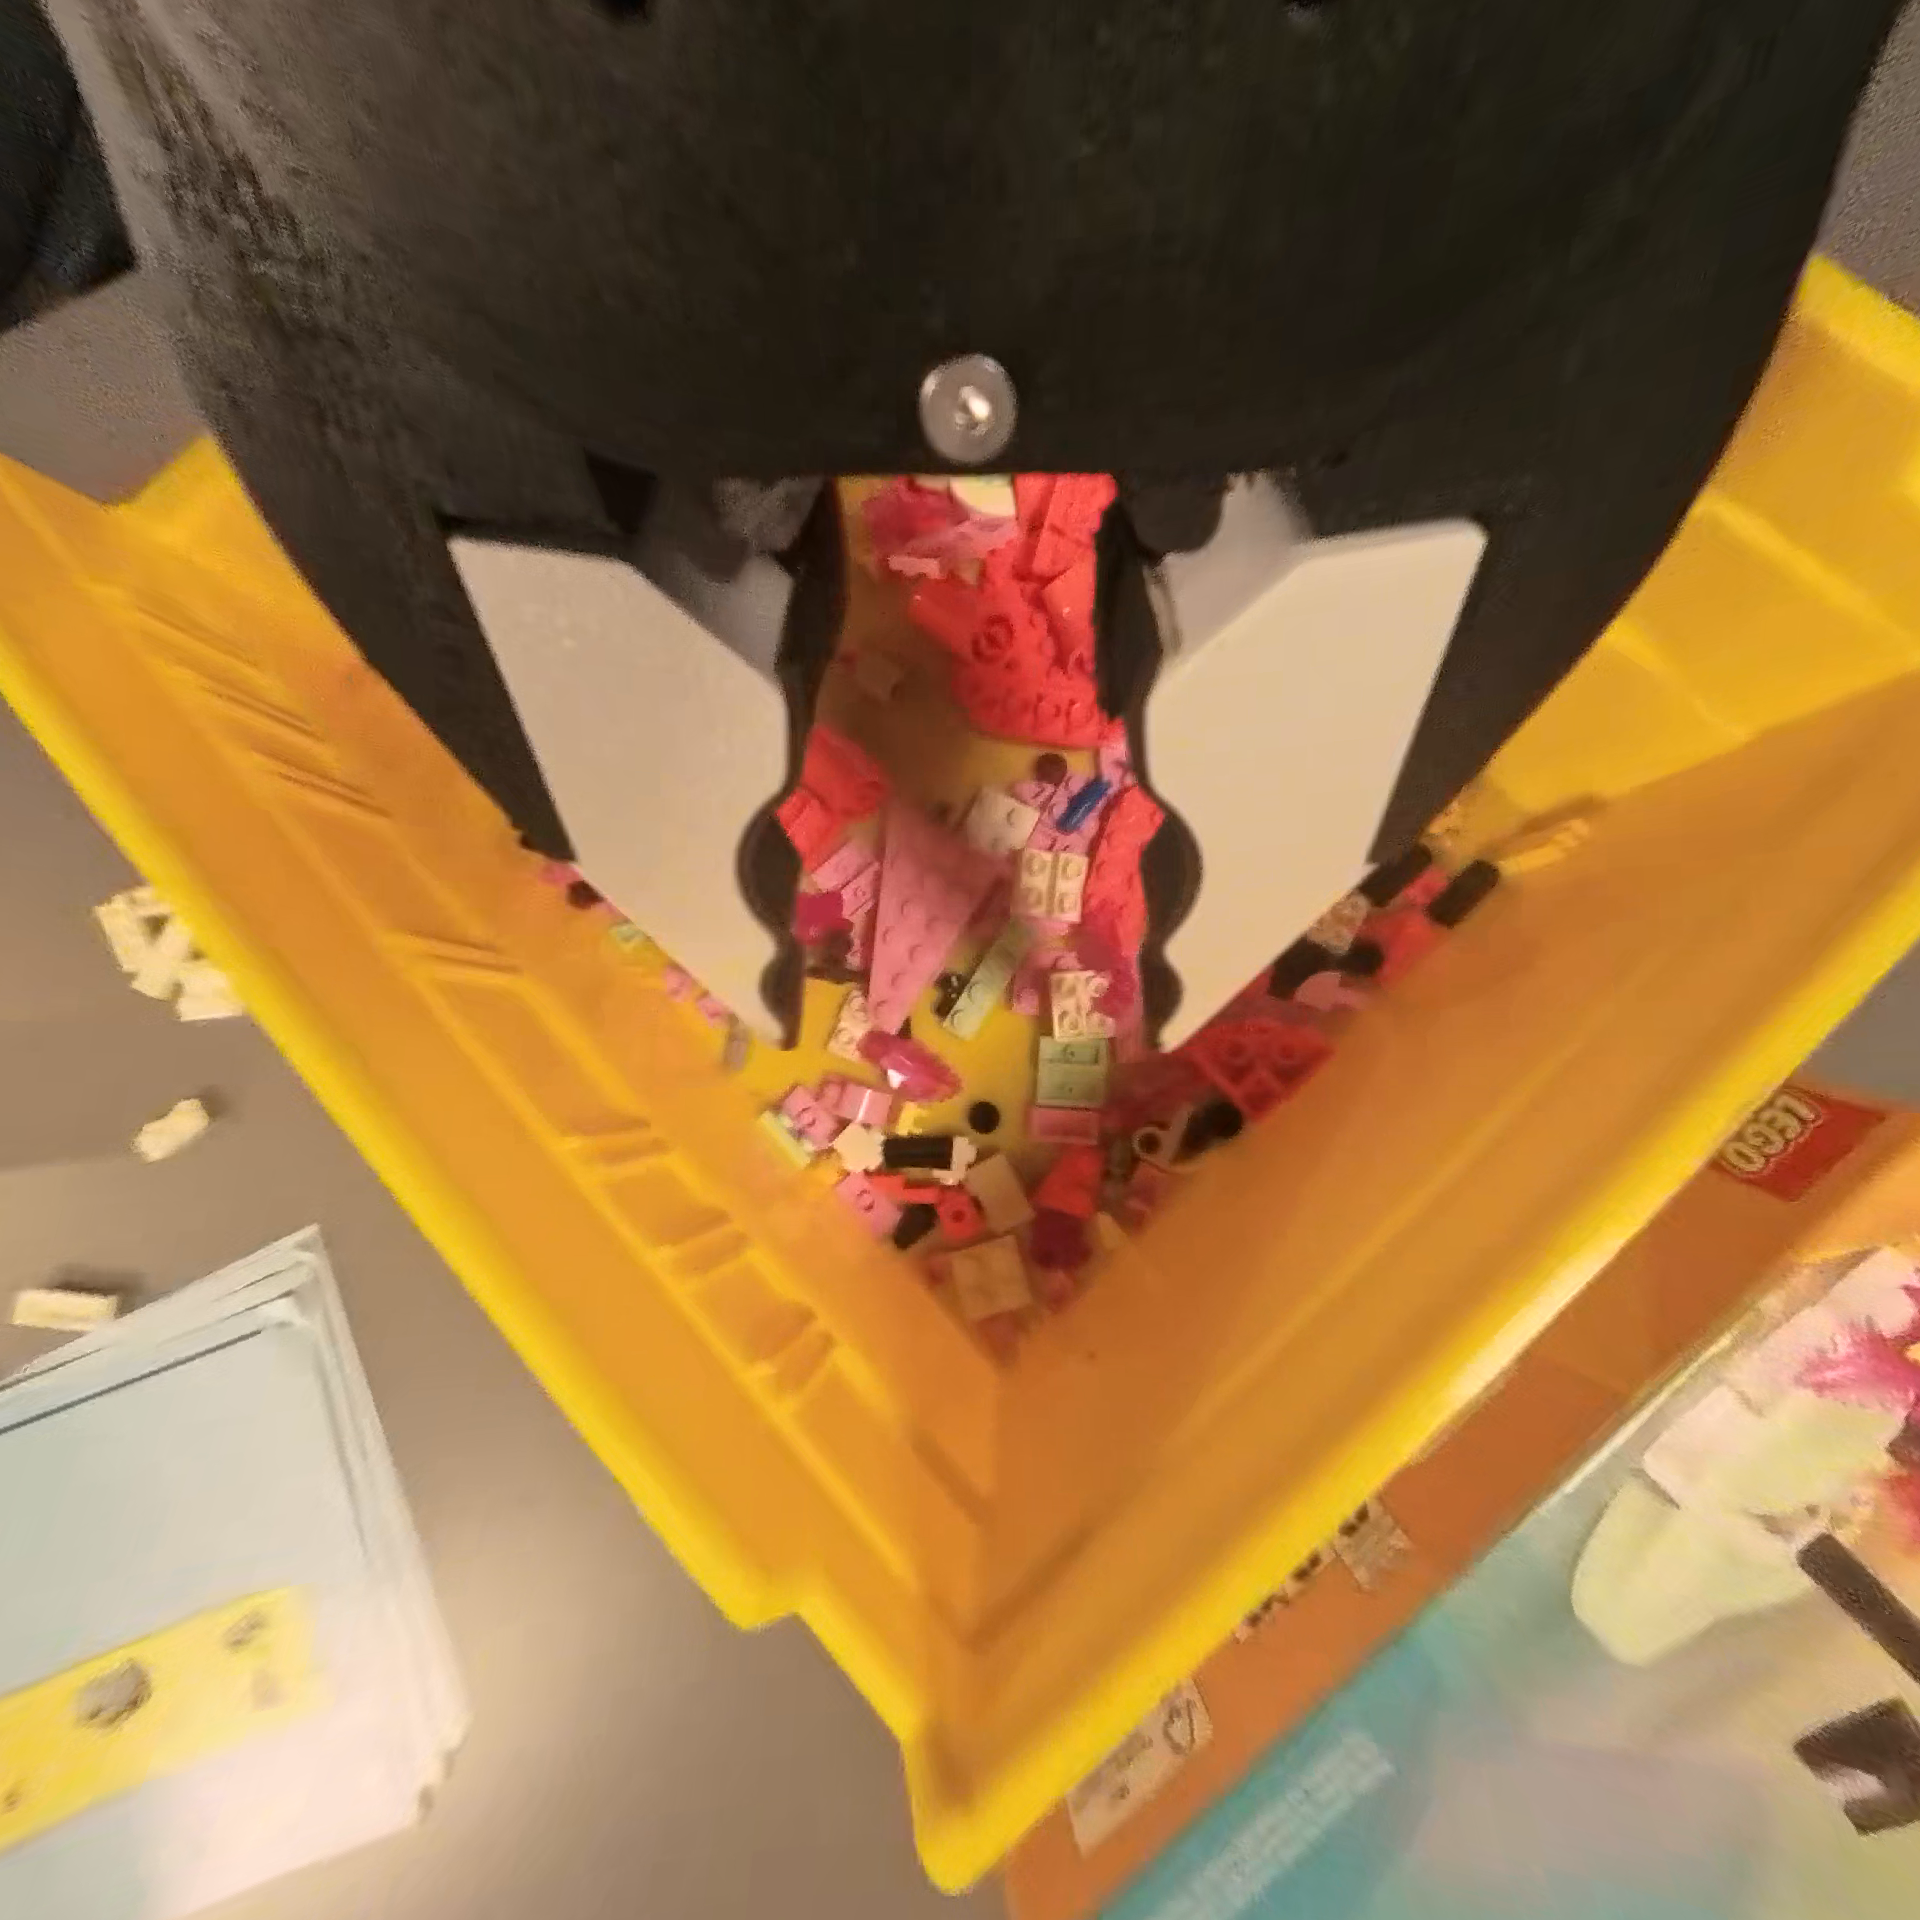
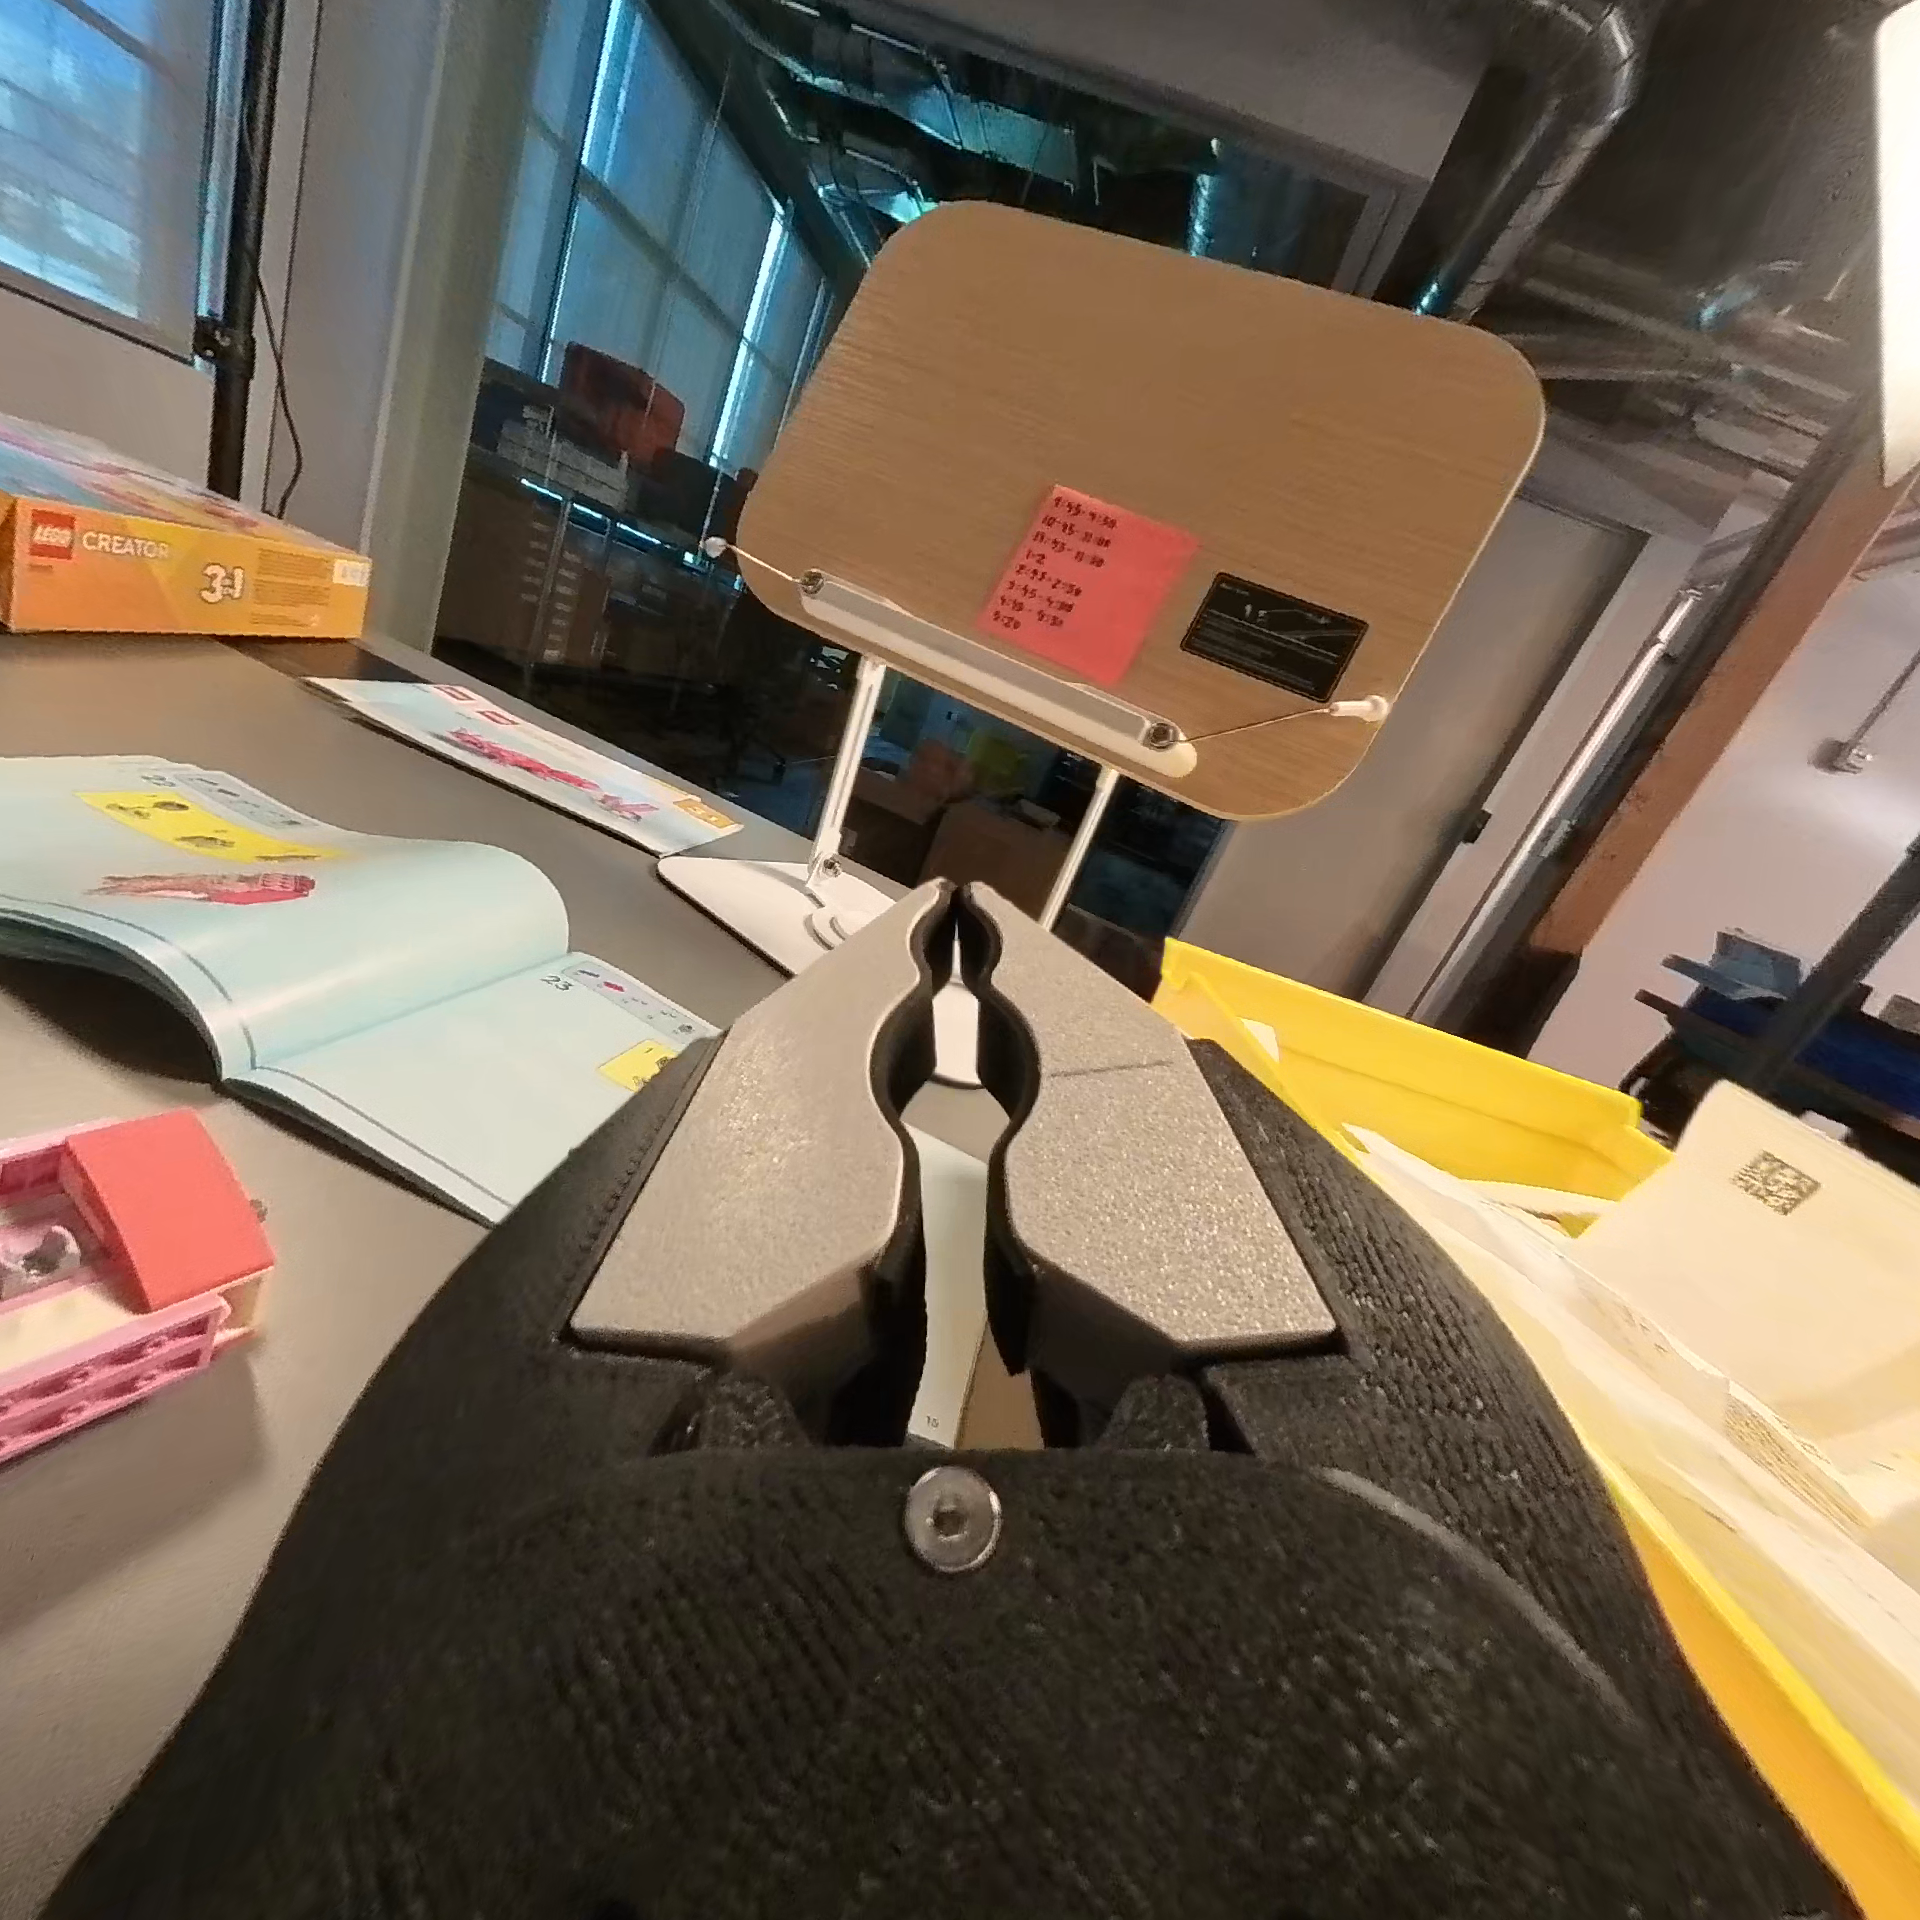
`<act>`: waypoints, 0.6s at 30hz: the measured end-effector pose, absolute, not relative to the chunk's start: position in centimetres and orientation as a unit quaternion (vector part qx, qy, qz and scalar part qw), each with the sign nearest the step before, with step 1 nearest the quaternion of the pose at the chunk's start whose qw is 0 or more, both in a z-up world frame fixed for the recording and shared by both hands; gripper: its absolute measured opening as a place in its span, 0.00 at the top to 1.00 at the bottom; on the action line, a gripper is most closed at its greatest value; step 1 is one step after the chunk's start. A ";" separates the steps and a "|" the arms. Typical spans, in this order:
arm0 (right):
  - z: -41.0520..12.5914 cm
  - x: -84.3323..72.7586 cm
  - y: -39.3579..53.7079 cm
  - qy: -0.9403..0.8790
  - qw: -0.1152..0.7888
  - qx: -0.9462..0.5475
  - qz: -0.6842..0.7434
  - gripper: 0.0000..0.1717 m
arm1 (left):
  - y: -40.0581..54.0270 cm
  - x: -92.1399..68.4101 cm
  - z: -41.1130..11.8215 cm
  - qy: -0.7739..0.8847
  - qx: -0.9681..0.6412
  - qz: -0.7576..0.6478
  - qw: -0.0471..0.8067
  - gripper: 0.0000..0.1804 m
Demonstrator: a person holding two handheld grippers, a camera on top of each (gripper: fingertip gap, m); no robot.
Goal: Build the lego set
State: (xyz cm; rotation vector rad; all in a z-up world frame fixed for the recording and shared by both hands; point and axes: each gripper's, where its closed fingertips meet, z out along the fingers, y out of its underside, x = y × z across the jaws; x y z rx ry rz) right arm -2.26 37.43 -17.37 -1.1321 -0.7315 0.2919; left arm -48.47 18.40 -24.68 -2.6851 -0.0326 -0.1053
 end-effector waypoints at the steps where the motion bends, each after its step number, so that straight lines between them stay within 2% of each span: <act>1: -17.4 -2.3 37.4 -0.340 0.771 -0.522 0.132 1.00 | 18.4 -48.3 -24.4 -0.018 -0.971 -0.060 0.231 0.70; 3: -17.5 -2.4 37.4 -0.344 0.771 -0.520 0.128 1.00 | 17.6 -47.6 -24.3 -0.028 -0.971 -0.108 0.212 0.73; 6: -17.5 -2.6 37.2 -0.352 0.771 -0.516 0.122 1.00 | 15.0 -46.4 -24.4 0.006 -0.977 -0.141 0.161 0.70; 8: -17.6 -2.9 37.0 -0.360 0.770 -0.512 0.121 1.00 | 12.7 -44.5 -24.3 0.110 -0.973 -0.159 0.128 0.72; 9: -17.6 -3.1 36.9 -0.364 0.770 -0.510 0.121 1.00 | 11.1 -43.7 -24.5 0.156 -0.969 -0.166 0.100 0.76; 18: -17.8 -4.1 35.8 -0.401 0.770 -0.485 0.102 1.00 | 6.6 -44.6 -26.8 0.174 -0.982 -0.059 -0.041 0.78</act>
